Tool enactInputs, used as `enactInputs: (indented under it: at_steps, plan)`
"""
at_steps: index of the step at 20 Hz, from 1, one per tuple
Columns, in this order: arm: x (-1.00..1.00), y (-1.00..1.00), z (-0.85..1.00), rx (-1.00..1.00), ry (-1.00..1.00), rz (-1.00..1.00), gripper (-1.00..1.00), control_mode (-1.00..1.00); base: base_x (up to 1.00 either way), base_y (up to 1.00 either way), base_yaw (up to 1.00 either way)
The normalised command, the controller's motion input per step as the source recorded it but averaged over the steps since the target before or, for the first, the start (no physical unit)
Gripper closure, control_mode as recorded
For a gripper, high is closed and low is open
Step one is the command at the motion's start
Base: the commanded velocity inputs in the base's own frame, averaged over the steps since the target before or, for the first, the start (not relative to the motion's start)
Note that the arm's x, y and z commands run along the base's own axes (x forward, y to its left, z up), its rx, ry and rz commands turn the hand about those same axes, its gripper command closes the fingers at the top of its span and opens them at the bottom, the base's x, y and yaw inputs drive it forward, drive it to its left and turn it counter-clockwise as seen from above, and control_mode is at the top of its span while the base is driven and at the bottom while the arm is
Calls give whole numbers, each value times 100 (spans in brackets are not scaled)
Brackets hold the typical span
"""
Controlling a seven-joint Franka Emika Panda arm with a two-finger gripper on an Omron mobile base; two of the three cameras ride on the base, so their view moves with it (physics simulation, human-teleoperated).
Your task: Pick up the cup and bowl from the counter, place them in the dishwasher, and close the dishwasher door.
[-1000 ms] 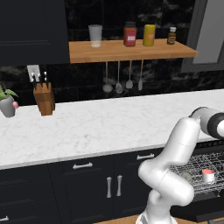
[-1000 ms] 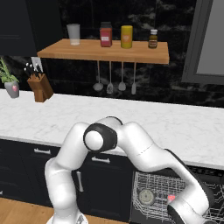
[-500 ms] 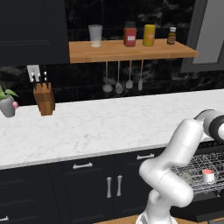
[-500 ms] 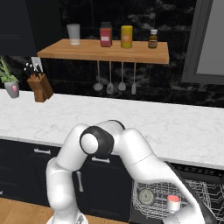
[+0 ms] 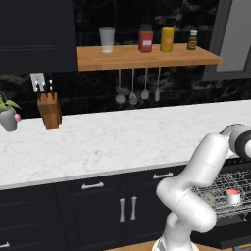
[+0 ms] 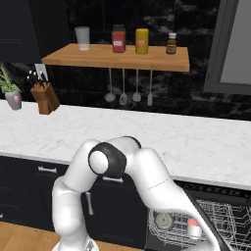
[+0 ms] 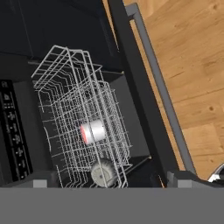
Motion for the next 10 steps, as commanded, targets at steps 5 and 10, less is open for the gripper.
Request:
enactInputs:
  at_steps: [5, 10]
  plan:
    - [-13, -5, -24, 2, -13, 0, -100, -100, 0, 0, 0]
    - [-33, -21, -37, 13, -35, 4, -100, -100, 0, 0, 0]
